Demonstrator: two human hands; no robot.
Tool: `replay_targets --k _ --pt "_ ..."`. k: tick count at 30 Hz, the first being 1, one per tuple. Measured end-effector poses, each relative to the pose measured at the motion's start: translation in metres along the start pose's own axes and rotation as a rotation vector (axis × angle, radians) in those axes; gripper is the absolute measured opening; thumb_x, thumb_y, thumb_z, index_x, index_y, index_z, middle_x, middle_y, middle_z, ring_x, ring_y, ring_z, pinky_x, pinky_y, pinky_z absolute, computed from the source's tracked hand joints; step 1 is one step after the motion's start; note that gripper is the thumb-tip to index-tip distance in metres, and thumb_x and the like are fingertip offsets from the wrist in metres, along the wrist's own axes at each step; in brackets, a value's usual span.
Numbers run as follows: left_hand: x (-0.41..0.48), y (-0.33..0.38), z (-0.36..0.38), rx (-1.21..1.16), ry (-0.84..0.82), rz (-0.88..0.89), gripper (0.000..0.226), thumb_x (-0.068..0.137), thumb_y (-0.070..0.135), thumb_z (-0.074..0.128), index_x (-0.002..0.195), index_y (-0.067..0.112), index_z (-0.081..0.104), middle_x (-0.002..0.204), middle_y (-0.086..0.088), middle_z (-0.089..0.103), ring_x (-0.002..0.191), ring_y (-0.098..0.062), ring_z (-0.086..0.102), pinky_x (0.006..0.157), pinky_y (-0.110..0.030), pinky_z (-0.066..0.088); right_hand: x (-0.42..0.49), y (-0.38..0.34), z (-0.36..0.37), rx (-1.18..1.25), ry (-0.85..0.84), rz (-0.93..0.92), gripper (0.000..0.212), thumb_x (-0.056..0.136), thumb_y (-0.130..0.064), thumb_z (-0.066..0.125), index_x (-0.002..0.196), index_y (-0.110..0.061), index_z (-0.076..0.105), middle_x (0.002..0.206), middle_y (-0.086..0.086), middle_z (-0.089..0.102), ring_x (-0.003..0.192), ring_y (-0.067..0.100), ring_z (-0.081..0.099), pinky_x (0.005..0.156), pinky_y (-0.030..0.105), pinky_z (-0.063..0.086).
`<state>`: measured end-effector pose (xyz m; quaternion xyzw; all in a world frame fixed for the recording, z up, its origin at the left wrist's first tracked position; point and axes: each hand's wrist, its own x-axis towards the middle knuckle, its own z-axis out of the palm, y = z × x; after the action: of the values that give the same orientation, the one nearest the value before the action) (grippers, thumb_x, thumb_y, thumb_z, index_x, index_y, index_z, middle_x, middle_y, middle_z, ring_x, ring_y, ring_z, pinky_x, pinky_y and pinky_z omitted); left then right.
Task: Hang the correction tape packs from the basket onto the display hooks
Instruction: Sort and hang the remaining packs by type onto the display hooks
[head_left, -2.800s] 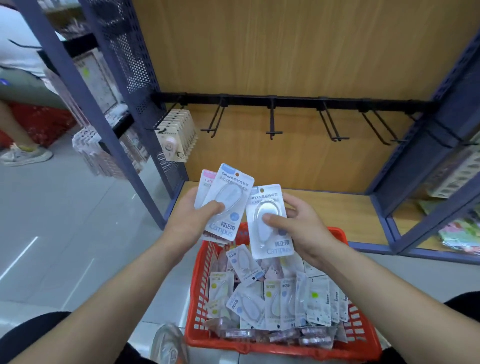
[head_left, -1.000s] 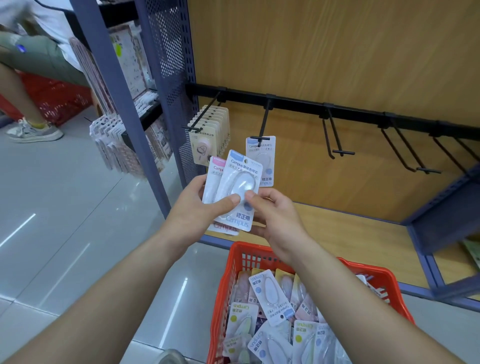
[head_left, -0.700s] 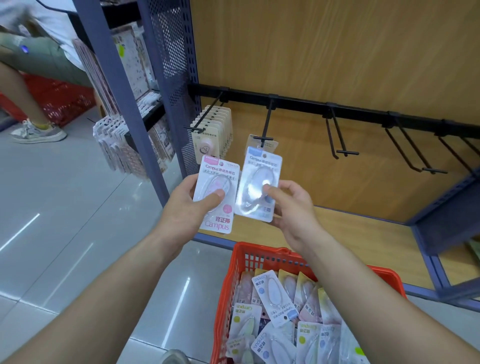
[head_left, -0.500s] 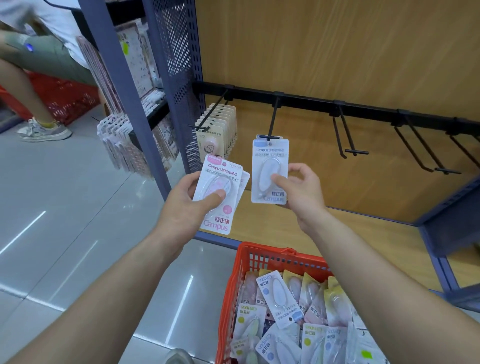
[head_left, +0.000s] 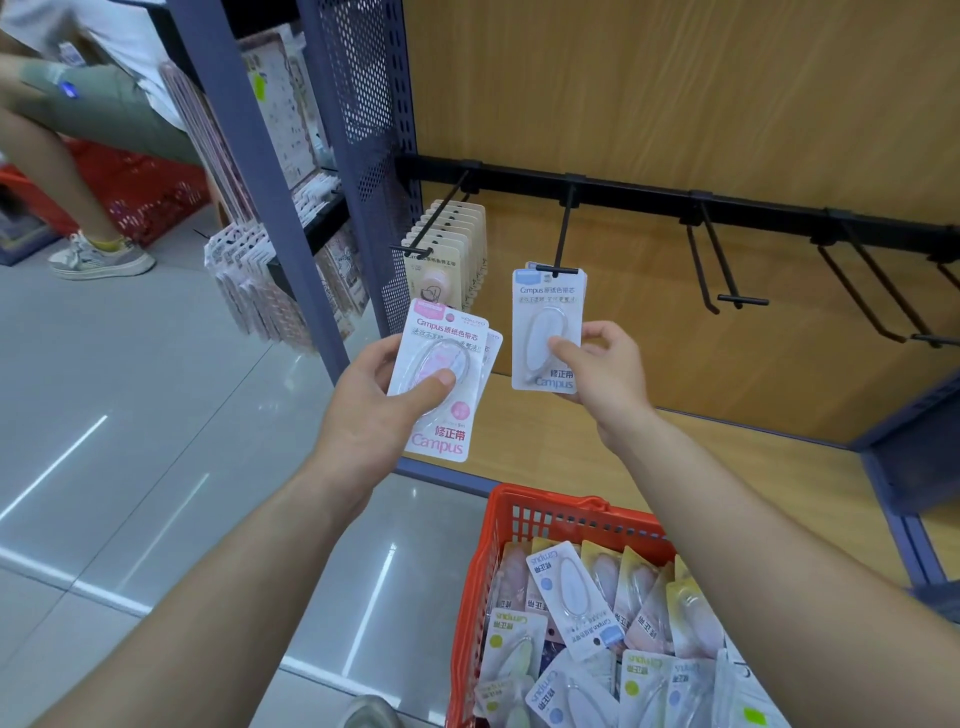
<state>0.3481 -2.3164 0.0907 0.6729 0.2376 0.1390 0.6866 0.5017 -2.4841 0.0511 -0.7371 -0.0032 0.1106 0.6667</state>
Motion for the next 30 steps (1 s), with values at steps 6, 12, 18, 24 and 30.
replay_targets --k 6,12,18,24,30 --pt "0.001 -0.003 0.000 0.002 -0.030 0.007 0.045 0.090 0.017 0.077 0.132 0.023 0.061 0.116 0.005 0.076 0.098 -0.018 0.076 0.073 -0.033 0.061 -0.005 0.007 -0.005 0.046 0.029 -0.001 0.015 0.095 -0.019 0.072 0.102 -0.016 0.059 0.087 0.001 0.077 0.078 0.024 0.076 0.070 0.042 0.061" --pt "0.001 -0.007 0.004 -0.011 -0.039 -0.004 0.048 0.087 0.013 0.079 0.130 0.023 0.060 0.112 0.004 0.077 0.093 -0.017 0.077 0.065 -0.025 0.059 0.019 -0.007 0.005 -0.023 0.051 0.139 0.030 0.093 -0.032 0.074 0.109 -0.015 0.056 0.119 0.006 0.067 0.103 0.026 0.068 0.084 0.047 0.063" --pt "-0.001 -0.009 0.020 0.016 -0.057 0.006 0.056 0.083 0.012 0.084 0.132 0.022 0.058 0.110 0.005 0.077 0.093 -0.014 0.076 0.074 -0.031 0.063 -0.028 -0.008 -0.003 -0.073 -0.034 0.184 0.038 0.097 -0.045 0.066 0.119 -0.016 0.060 0.106 0.001 0.064 0.090 0.016 0.063 0.091 0.047 0.059" --pt "-0.009 -0.008 0.047 0.084 -0.135 0.068 0.071 0.074 0.011 0.090 0.133 0.024 0.054 0.115 0.005 0.074 0.099 -0.013 0.074 0.072 -0.032 0.063 -0.078 -0.010 -0.022 0.125 -0.330 0.142 0.019 0.099 -0.028 0.068 0.109 -0.011 0.066 0.095 0.004 0.077 0.082 0.024 0.076 0.069 0.036 0.062" --pt "-0.013 -0.010 0.066 0.111 -0.128 0.075 0.044 0.090 0.022 0.078 0.129 0.029 0.057 0.112 0.007 0.075 0.098 -0.013 0.074 0.078 -0.033 0.059 -0.079 -0.006 -0.055 0.223 -0.275 0.119 0.012 0.099 -0.015 0.066 0.110 -0.011 0.065 0.098 0.004 0.079 0.086 0.027 0.077 0.070 0.039 0.063"
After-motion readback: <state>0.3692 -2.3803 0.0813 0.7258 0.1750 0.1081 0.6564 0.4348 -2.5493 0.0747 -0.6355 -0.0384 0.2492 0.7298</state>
